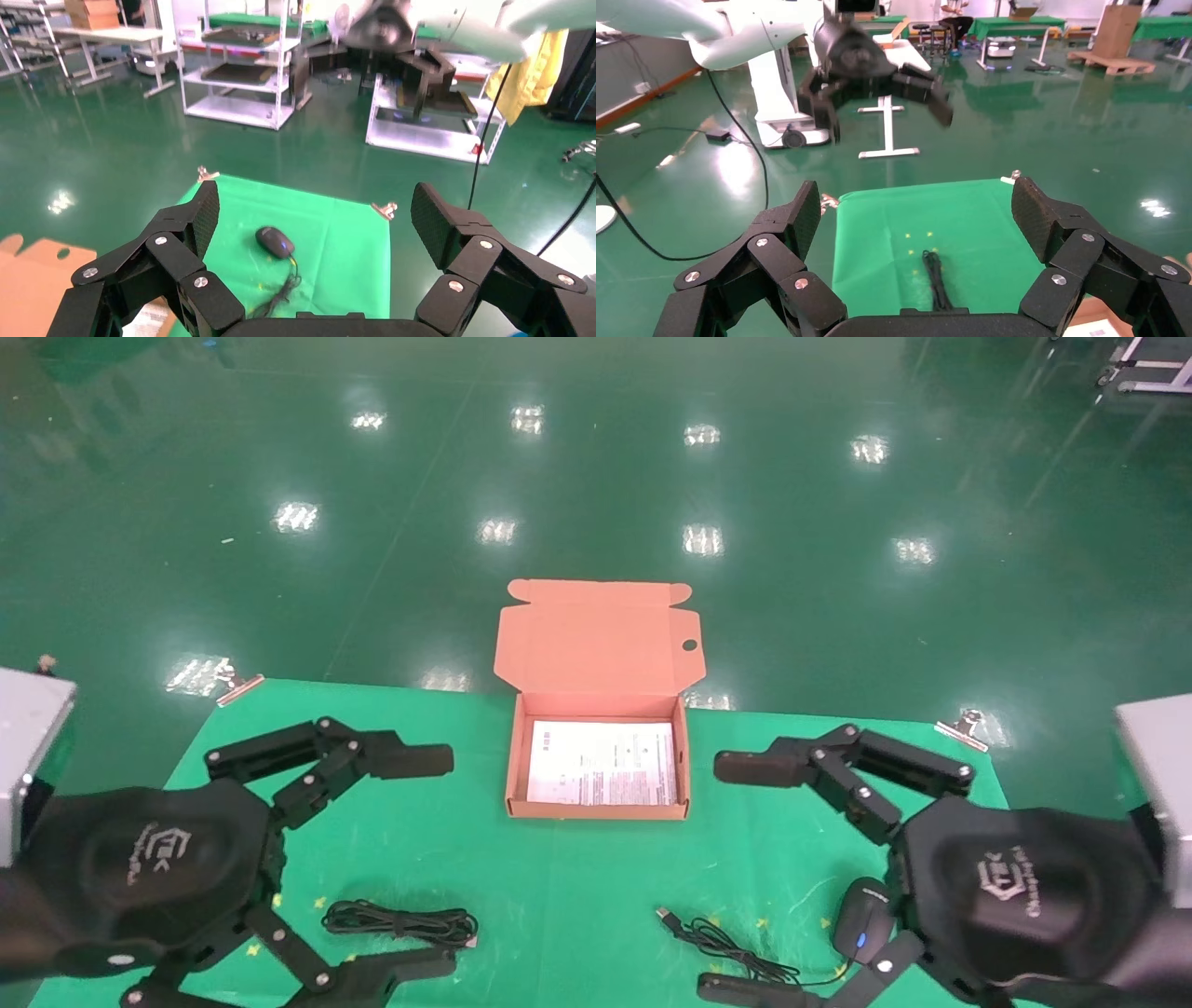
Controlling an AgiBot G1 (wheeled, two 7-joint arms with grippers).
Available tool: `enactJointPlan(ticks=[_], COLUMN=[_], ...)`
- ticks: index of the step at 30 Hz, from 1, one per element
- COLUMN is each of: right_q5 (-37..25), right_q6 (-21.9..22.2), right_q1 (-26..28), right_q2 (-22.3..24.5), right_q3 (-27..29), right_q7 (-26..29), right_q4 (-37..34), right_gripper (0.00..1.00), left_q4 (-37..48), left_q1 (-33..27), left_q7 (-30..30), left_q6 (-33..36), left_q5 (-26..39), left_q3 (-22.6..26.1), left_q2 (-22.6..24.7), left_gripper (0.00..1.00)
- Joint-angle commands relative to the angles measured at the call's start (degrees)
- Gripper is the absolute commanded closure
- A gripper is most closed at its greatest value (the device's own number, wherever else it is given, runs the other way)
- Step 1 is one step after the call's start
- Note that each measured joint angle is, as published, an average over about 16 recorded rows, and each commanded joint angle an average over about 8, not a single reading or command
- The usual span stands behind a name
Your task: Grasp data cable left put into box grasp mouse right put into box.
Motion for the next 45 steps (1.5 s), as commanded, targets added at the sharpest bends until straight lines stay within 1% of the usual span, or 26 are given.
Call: enactJointPlan(ticks=[1,6,13,17,21,27,31,34,37,41,45], right_q5=[-1.1,-10.5,-23.9,-31.5,-39.3,-48.0,-53.2,-57.3,-60.9,-64.6,-67.4], right_q6=[0.1,-2.0,-3.6,-3.6,-3.1,-1.4,0.9,3.0,5.1,7.5,9.6], right_q1=[0.4,5.1,13.2,17.3,20.4,22.0,21.2,20.1,19.0,17.5,15.8], right_q2=[0.4,0.7,-0.6,-2.0,-3.6,-6.1,-7.8,-9.1,-10.4,-12.0,-13.7], right_q3=[-0.2,-3.6,-11.7,-17.9,-24.0,-30.2,-32.7,-34.1,-35.1,-35.9,-36.4], right_q7=[-0.2,-3.3,-9.2,-12.9,-15.9,-18.0,-17.1,-15.3,-12.9,-9.0,-4.8], right_q4=[0.5,2.0,2.7,2.8,2.9,3.0,2.9,2.8,2.8,2.6,2.2], right_gripper=[0.00,0.00,0.00,0.00,0.00,0.00,0.00,0.00,0.00,0.00,0.00], left_q4=[0.0,0.1,-1.3,-2.3,-2.9,-3.4,-3.4,-3.1,-2.4,0.1,5.5], left_q1=[-0.1,-3.8,-11.3,-15.5,-18.4,-19.7,-18.9,-17.8,-16.5,-15.5,-15.5], left_q7=[0.0,-2.7,-5.5,-5.6,-5.0,-4.6,-5.5,-6.8,-8.3,-9.9,-10.7], left_q6=[0.0,1.3,3.0,2.9,1.8,-1.6,-5.0,-7.8,-10.2,-12.1,-12.7], left_q5=[0.4,7.6,21.6,30.3,38.9,52.0,60.5,66.5,71.1,74.3,73.4], left_q3=[0.1,3.8,10.8,15.1,19.0,24.2,27.0,28.8,30.0,30.8,30.5], left_q2=[-0.3,0.0,2.7,4.9,7.4,11.5,14.0,15.5,16.7,18.2,20.1], left_gripper=[0.00,0.00,0.00,0.00,0.00,0.00,0.00,0.00,0.00,0.00,0.00])
